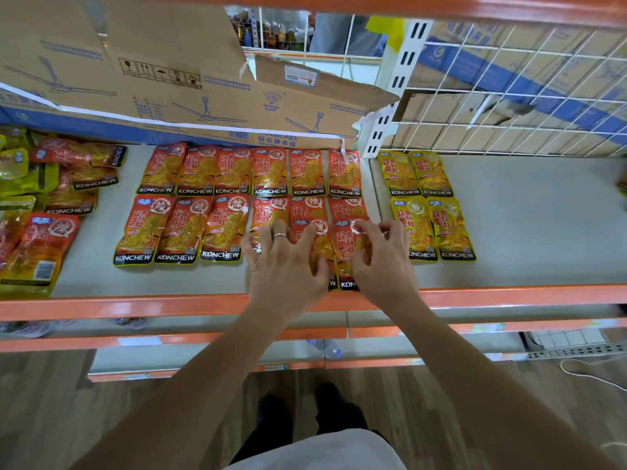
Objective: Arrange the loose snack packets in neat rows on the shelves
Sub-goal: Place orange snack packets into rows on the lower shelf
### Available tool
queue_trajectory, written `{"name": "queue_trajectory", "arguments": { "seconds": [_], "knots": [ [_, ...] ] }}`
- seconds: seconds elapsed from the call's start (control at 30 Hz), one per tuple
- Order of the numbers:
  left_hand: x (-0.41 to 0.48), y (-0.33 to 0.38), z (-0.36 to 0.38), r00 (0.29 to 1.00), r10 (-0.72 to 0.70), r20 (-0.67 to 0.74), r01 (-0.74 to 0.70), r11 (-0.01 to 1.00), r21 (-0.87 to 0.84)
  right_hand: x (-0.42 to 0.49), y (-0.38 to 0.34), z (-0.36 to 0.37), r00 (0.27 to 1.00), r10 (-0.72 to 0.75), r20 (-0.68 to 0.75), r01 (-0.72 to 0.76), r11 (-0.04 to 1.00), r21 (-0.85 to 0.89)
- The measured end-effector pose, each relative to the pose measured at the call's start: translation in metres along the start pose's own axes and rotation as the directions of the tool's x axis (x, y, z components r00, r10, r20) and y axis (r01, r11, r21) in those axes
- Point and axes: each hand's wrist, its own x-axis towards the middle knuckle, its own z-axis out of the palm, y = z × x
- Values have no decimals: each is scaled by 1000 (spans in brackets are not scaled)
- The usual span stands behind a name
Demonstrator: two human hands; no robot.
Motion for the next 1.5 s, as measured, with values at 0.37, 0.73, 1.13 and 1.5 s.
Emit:
{"name": "queue_trajectory", "arguments": {
  "seconds": [0.37,0.73,1.13,1.5],
  "knots": [
    [-3,-1,1,995,69,-71,-73,996,-51,-4,0,1,984,-174,-33,174,984,-25],
    [1,-2,1,994,111,-24,-112,993,-28,-4,-1,3,982,-188,-14,187,979,-78],
    [-3,-5,1,978,145,-148,-166,976,-141,-8,-5,-10,984,-159,-77,157,987,-35],
    [1,17,-32,932,324,-161,-344,933,-111,-22,11,-59,978,-175,-112,153,971,-183]
  ]
}}
